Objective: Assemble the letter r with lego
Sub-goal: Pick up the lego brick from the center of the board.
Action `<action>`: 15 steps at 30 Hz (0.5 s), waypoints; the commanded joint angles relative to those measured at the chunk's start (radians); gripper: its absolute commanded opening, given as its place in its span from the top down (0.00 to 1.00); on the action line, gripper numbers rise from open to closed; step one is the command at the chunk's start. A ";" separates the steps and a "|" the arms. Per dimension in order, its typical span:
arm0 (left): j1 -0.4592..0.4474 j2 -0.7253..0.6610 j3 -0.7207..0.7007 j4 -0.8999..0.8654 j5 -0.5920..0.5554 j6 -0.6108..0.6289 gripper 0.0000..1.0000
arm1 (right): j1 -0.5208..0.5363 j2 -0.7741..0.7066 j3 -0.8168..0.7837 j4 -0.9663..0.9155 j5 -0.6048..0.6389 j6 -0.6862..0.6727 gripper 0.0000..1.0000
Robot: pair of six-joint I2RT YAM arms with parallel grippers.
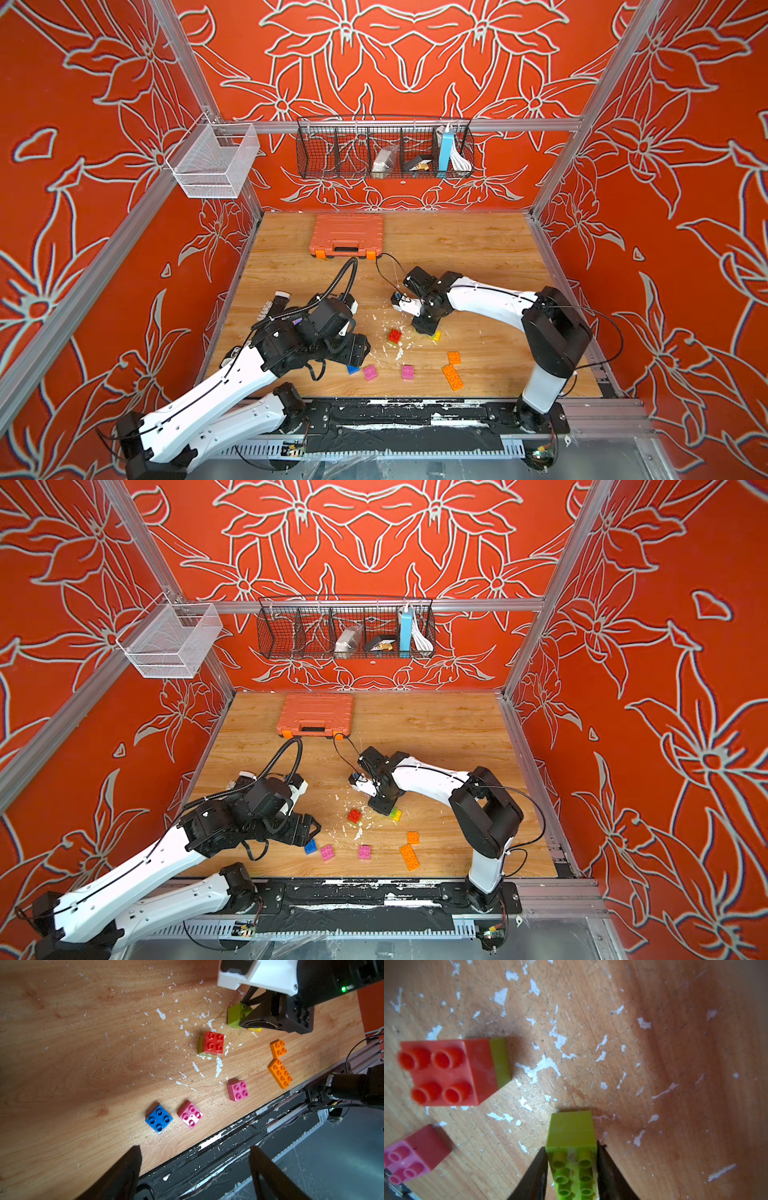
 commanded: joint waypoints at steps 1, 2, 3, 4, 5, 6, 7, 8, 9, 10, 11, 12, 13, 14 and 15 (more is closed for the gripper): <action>-0.013 -0.007 0.017 -0.036 -0.016 -0.009 0.18 | 0.003 0.018 0.009 -0.013 -0.012 0.022 0.60; -0.016 -0.010 0.022 -0.045 -0.019 -0.011 0.18 | 0.003 0.017 0.002 -0.007 -0.012 0.029 0.60; -0.018 -0.014 0.025 -0.053 -0.021 -0.013 0.18 | 0.003 0.014 -0.004 -0.002 -0.015 0.034 0.61; -0.021 -0.018 0.030 -0.061 -0.023 -0.016 0.18 | 0.003 0.010 -0.009 0.004 -0.017 0.040 0.64; -0.023 -0.023 0.035 -0.070 -0.025 -0.017 0.18 | 0.003 0.005 -0.012 0.008 -0.020 0.044 0.68; -0.024 -0.027 0.039 -0.078 -0.029 -0.018 0.18 | 0.003 0.004 -0.010 0.007 -0.021 0.048 0.72; -0.024 -0.032 0.045 -0.090 -0.033 -0.021 0.18 | 0.003 0.004 -0.005 0.003 -0.020 0.055 0.77; -0.023 -0.034 0.053 -0.108 -0.038 -0.024 0.18 | 0.004 0.007 0.003 -0.010 -0.021 0.062 0.83; -0.023 -0.036 0.064 -0.128 -0.046 -0.028 0.18 | 0.004 0.010 0.015 -0.023 -0.023 0.070 0.92; -0.024 -0.038 0.076 -0.155 -0.053 -0.032 0.18 | 0.003 0.013 0.031 -0.046 -0.035 0.082 1.00; -0.025 -0.042 0.088 -0.184 -0.058 -0.033 0.18 | 0.004 0.015 0.048 -0.068 -0.053 0.098 1.00; -0.024 -0.049 0.096 -0.203 -0.061 -0.034 0.18 | 0.003 0.016 0.067 -0.089 -0.059 0.114 1.00; -0.025 -0.060 0.103 -0.220 -0.060 -0.035 0.18 | 0.003 0.014 0.087 -0.112 -0.063 0.141 1.00; -0.025 -0.072 0.108 -0.235 -0.060 -0.037 0.18 | 0.004 0.010 0.106 -0.132 -0.069 0.163 1.00; -0.025 -0.084 0.113 -0.248 -0.062 -0.037 0.18 | 0.003 0.003 0.125 -0.151 -0.069 0.182 1.00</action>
